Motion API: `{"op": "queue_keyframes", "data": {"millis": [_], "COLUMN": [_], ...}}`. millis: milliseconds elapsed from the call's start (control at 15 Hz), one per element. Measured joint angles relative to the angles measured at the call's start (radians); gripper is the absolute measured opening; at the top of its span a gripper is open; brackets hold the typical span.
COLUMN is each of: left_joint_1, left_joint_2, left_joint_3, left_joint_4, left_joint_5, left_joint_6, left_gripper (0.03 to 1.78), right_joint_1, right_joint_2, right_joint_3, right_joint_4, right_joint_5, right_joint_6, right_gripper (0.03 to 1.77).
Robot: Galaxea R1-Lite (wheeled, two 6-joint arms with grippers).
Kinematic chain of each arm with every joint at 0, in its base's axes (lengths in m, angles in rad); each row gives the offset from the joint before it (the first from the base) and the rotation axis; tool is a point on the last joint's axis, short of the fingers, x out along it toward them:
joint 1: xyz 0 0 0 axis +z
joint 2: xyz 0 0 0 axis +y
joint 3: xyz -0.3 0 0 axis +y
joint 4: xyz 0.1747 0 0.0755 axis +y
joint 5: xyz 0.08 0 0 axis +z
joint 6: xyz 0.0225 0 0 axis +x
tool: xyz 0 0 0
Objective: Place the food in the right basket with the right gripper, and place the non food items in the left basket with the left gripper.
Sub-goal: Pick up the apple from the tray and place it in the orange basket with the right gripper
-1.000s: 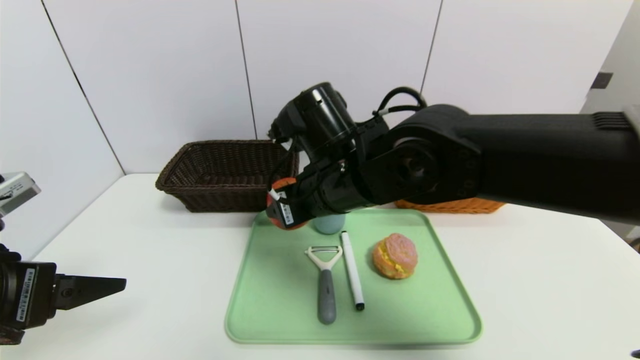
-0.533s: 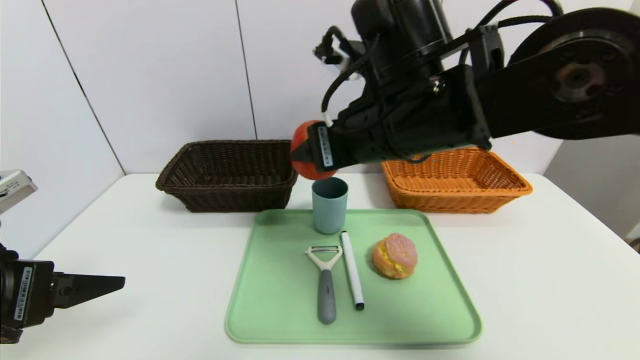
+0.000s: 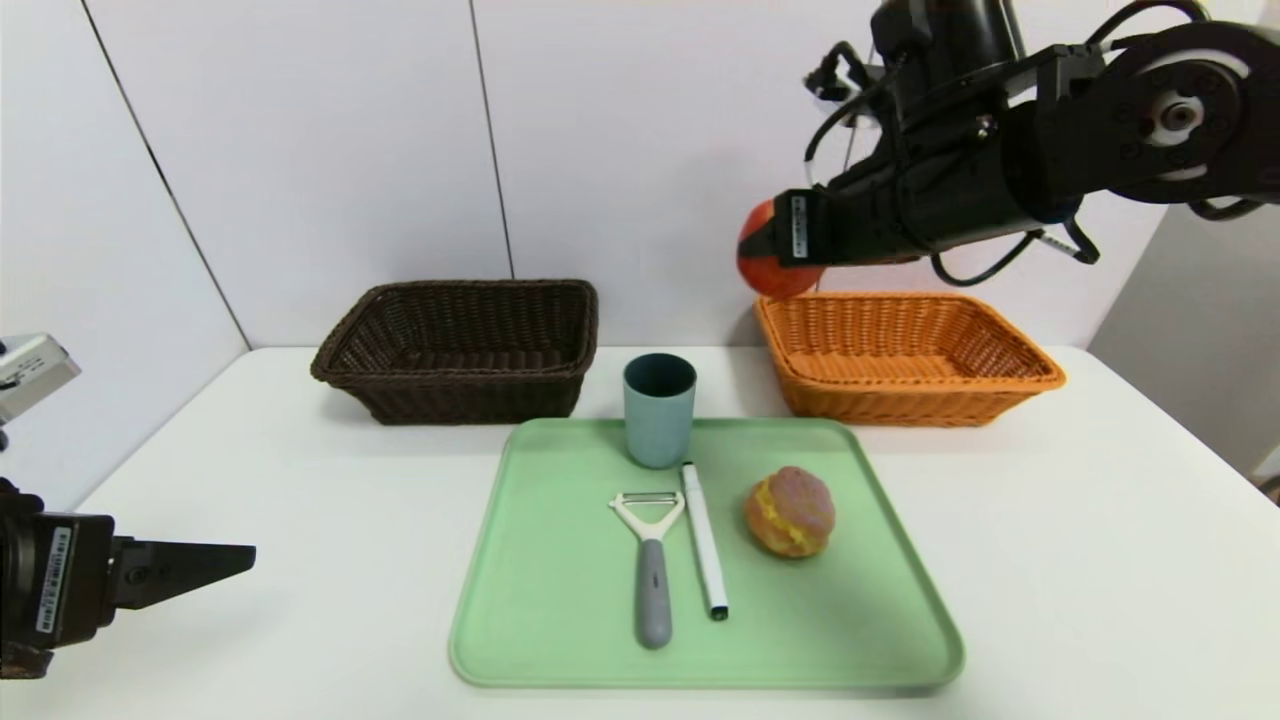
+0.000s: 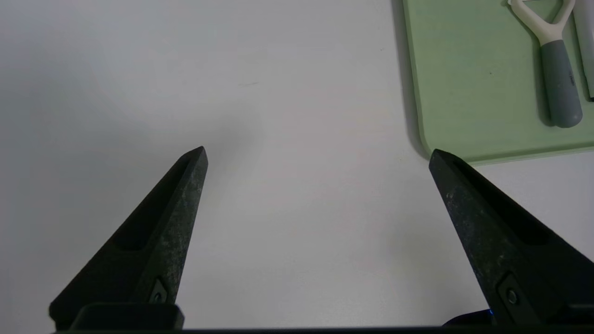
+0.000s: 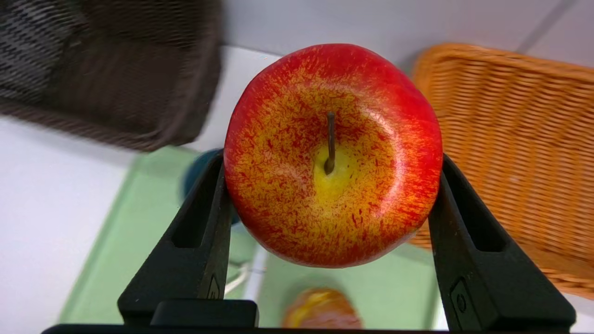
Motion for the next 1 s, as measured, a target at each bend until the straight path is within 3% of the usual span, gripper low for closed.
{"op": "queue_keyframes", "data": {"millis": [533, 1000], "left_joint_1": [-0.003, -0.003], "left_joint_2": [0.000, 0.001], "left_joint_3": [0.001, 0.002], "left_joint_4": [0.000, 0.000], "left_joint_5": [0.000, 0.001], "left_joint_6": [-0.001, -0.001], "left_gripper": [1.69, 1.69], "right_joint_1": [-0.265, -0.363], "right_joint_2": [0.133, 0.258], "right_joint_3": [0.007, -0.002], "right_joint_4": [-0.009, -0.012], "right_joint_5": [0.000, 0.002], "right_joint_6": [-0.030, -0.041], "right_gripper": [1.16, 1.16]}}
